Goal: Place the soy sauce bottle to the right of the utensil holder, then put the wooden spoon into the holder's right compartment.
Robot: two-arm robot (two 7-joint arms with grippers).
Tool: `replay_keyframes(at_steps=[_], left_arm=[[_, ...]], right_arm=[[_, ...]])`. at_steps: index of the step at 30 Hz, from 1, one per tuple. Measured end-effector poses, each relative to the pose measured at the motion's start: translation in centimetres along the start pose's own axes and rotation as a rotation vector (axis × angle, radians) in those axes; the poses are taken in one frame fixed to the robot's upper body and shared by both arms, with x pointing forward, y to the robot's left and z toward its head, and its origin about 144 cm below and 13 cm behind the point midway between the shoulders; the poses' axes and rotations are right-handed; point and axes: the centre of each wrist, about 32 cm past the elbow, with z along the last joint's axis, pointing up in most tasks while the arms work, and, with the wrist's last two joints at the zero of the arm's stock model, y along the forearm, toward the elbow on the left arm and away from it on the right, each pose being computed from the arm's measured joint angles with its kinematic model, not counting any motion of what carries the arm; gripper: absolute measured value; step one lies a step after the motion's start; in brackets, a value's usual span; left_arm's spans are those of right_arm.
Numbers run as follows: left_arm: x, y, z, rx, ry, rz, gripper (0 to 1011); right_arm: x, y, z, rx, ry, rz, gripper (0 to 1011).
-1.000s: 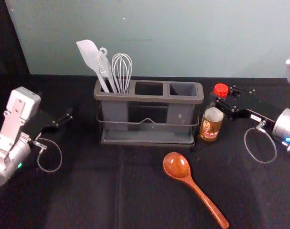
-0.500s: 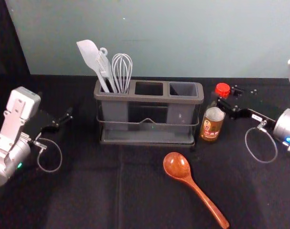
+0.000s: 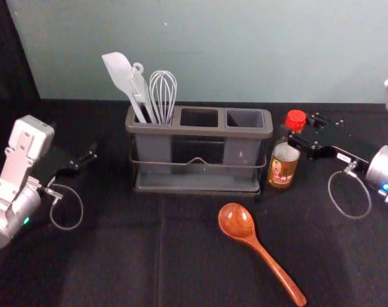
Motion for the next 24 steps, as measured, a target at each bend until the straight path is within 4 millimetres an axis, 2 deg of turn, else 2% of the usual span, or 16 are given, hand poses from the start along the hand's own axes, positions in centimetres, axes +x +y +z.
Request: replay_keyframes(at_steps=[2,4,5,16,24], left_arm=[[0.0,0.0,0.0,0.0,0.0,0.0,1005],[0.0,0.0,0.0,0.0,0.0,0.0,1005],[0.0,0.0,0.0,0.0,0.0,0.0,1005],[0.0,0.0,0.0,0.0,0.0,0.0,1005],[0.0,0.0,0.0,0.0,0.0,0.0,1005]], right_arm=[[0.0,-0.01,0.0,0.0,0.0,0.0,599],[-0.01,-0.01,-0.01,0.0,0.0,0.0,639],[0.0,-0.01,-0.01,0.0,0.0,0.0,698],[-0.01,-0.01,0.02,0.001,-0.001,0.001,994],[-0.01,-0.01,0.04,0.002,-0.001,0.001,1002]])
